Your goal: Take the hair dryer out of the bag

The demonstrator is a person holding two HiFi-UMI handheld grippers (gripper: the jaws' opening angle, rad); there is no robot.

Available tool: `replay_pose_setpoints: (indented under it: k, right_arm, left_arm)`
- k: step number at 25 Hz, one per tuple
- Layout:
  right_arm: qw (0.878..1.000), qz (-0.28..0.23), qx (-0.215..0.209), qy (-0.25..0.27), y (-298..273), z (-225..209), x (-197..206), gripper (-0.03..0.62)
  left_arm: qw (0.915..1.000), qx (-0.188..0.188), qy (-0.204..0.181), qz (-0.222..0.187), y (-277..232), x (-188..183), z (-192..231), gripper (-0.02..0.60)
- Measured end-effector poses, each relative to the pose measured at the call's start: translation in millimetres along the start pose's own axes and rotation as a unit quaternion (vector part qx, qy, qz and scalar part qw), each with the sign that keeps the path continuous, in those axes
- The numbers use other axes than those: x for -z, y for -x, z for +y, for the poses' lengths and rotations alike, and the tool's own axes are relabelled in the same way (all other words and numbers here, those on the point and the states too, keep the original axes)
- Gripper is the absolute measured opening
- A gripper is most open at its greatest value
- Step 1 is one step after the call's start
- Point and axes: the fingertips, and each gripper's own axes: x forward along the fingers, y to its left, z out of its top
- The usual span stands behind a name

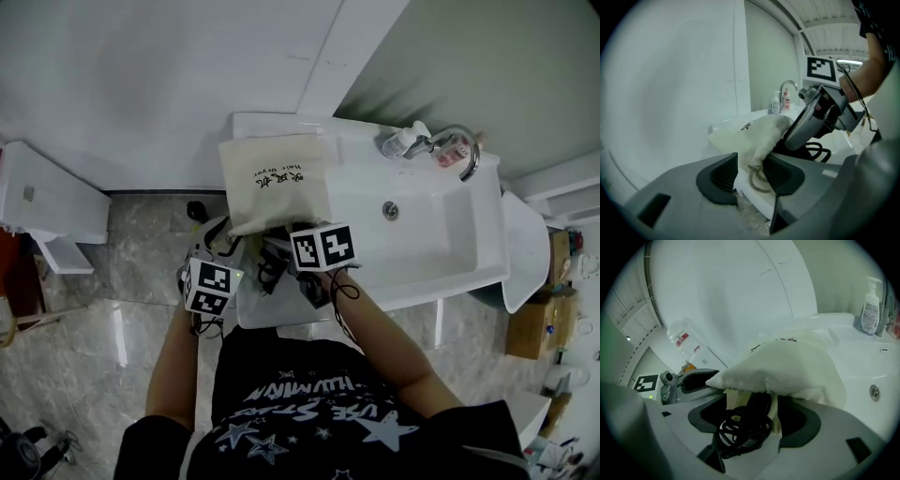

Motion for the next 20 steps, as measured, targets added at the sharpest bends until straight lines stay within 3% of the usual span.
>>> replay_pose_setpoints:
  k: [5,12,14,17,20]
  right_arm:
    - [1.000,0.016,0.027,0.001,-12.9,-4.6,-8.0,0.336]
    - [0.995,0.058,0.074,0.017,-40.7,-13.0,-5.1,0.316]
    - [0.995,0.059,0.080,0.022,-46.3,-14.3,-3.4,0.304]
    - [0.992,0.055,0.108,0.033,-46.7,-21.2,-4.5,0.229]
    - [0.992,0.055,0.105,0.030,-44.9,-23.9,-5.0,0.209]
  left_arm:
    - [0.9996,0.028,-0.010,0.003,-9.2,1.1,-4.9,0.161]
    - [0.9970,0.069,-0.036,0.005,-14.3,3.0,-15.4,0.074]
    - [0.9966,0.073,-0.038,0.004,-14.1,3.1,-14.9,0.062]
    - [0.9964,0.071,-0.045,0.005,-13.8,3.4,-12.8,0.048]
    - [0.9967,0.058,-0.054,0.013,-14.2,3.8,-10.4,0.041]
